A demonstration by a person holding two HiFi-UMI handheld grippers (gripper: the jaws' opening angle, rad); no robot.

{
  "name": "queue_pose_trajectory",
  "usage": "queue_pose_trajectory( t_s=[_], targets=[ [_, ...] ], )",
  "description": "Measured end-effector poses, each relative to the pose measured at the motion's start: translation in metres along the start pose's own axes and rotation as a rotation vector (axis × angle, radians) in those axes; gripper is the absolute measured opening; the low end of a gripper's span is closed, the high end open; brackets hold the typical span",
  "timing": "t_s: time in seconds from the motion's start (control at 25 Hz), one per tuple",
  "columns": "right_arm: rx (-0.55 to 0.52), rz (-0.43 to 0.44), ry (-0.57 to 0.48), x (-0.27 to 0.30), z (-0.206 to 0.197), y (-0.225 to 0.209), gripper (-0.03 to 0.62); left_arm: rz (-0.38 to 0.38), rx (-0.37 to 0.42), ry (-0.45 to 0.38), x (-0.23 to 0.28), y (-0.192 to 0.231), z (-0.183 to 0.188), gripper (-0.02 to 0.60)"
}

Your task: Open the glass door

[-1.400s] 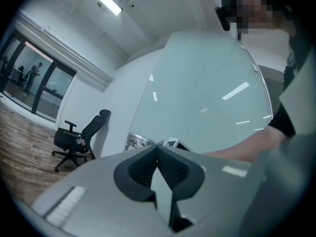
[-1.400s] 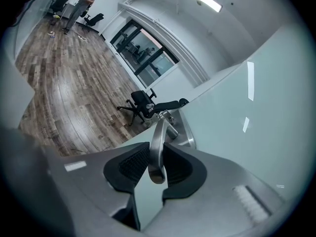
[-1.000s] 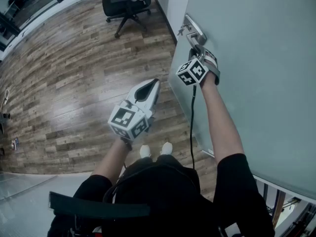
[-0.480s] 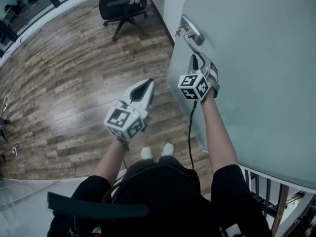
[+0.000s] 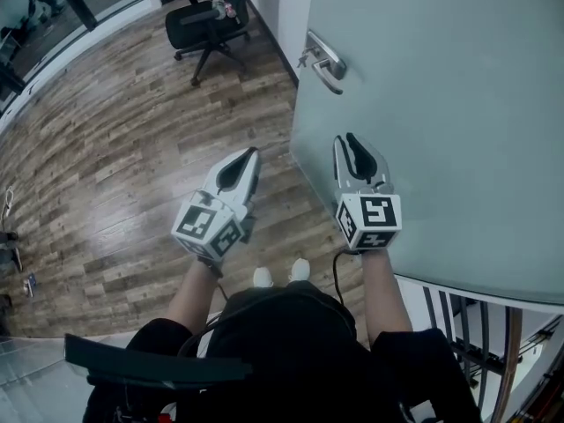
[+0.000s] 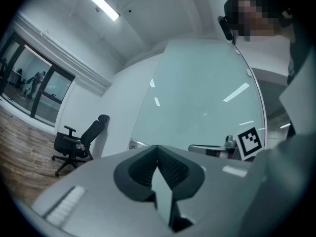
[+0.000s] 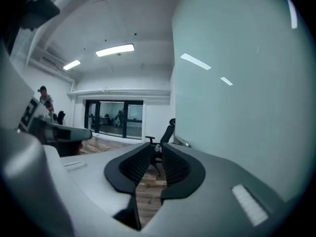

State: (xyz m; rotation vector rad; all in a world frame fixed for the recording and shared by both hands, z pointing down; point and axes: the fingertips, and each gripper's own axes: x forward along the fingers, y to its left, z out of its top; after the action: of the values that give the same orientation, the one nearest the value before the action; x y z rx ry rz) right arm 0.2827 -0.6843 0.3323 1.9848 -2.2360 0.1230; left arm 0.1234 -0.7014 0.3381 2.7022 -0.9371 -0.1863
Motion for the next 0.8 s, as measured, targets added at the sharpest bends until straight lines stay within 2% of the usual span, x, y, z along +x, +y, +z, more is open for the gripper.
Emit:
queue_pose_trajectory(
  t_s=[0.12, 0.24, 0.44, 0.8],
  targets=[
    [0.1, 0.065, -0.036, -0.033, 0.009, 0.014, 0.04, 0.003, 0.003, -0.006, -0.009, -0.006, 0.0, 0.002],
    [0.147, 0.074, -0.049, -0.061, 0.011, 0.018, 0.02, 0.005, 0.013, -0.011, -0.017, -0.012, 0.001, 0.002],
    [0.178, 0.06, -0.032, -0.088, 0.001, 0.023, 0.009, 0.02, 0.019, -0.025, -0.032, -0.016, 0.002, 0.002],
    [0.202, 0.055, -0.029, -0.115, -0.002, 0.032, 0.003, -0.006, 0.028, -0.032, -0.042, -0.033, 0.003, 0.002]
  ],
)
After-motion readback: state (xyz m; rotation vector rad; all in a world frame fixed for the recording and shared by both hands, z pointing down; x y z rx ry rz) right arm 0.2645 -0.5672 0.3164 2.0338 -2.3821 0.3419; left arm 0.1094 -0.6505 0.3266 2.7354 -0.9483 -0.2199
